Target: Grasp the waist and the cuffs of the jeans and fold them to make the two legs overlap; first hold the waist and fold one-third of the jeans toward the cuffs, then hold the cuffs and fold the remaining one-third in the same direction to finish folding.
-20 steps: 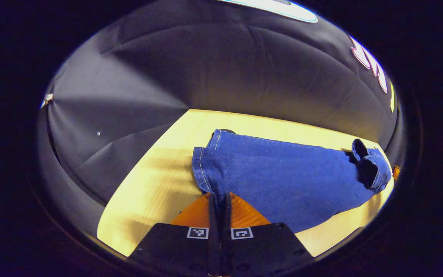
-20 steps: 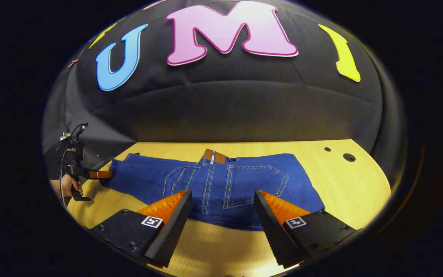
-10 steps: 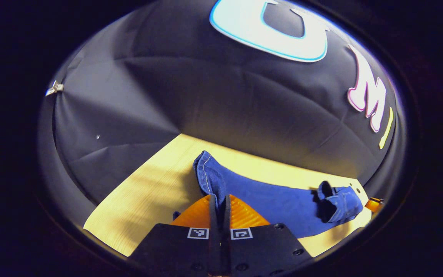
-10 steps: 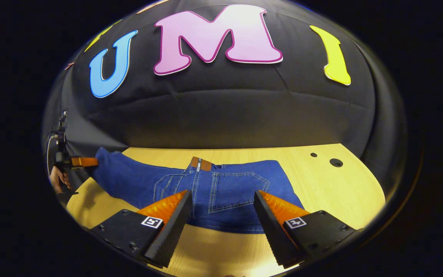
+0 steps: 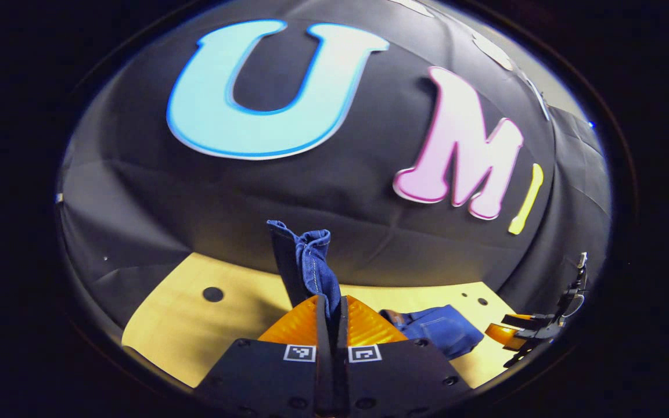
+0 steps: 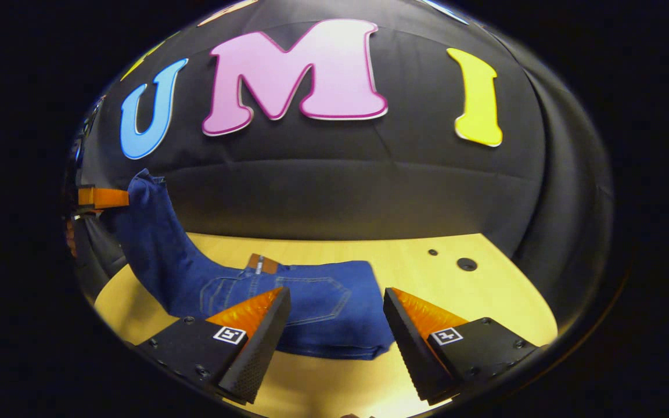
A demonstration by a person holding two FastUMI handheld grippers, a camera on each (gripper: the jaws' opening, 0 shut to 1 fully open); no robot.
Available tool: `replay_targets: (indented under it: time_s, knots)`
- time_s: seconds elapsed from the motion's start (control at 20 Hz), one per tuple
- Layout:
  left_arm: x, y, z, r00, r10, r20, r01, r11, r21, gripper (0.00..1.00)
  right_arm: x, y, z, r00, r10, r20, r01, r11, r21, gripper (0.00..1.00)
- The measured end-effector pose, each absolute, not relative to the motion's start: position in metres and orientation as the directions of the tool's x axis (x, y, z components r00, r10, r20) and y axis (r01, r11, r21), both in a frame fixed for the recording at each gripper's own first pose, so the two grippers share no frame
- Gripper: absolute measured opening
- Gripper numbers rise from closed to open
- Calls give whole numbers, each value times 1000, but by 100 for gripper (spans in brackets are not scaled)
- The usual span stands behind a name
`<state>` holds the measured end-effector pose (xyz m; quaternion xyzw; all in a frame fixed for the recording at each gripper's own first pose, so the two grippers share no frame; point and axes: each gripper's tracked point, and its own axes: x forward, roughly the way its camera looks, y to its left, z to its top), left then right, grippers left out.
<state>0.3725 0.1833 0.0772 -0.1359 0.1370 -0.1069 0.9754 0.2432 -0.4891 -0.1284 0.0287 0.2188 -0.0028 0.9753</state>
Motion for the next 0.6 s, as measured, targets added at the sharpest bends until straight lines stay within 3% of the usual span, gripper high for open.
replay_targets:
  time_s: [0.35,0.6]
  knots:
    - [384,26,101,882,-396,-255,319,901,-294,6,219,-600,-115,894,-148,-422,165,986,3,99]
    - [385,-83,78,810,-488,-326,435,872,-225,6,191,-651,-119,873,-220,-436,245,969,2,99]
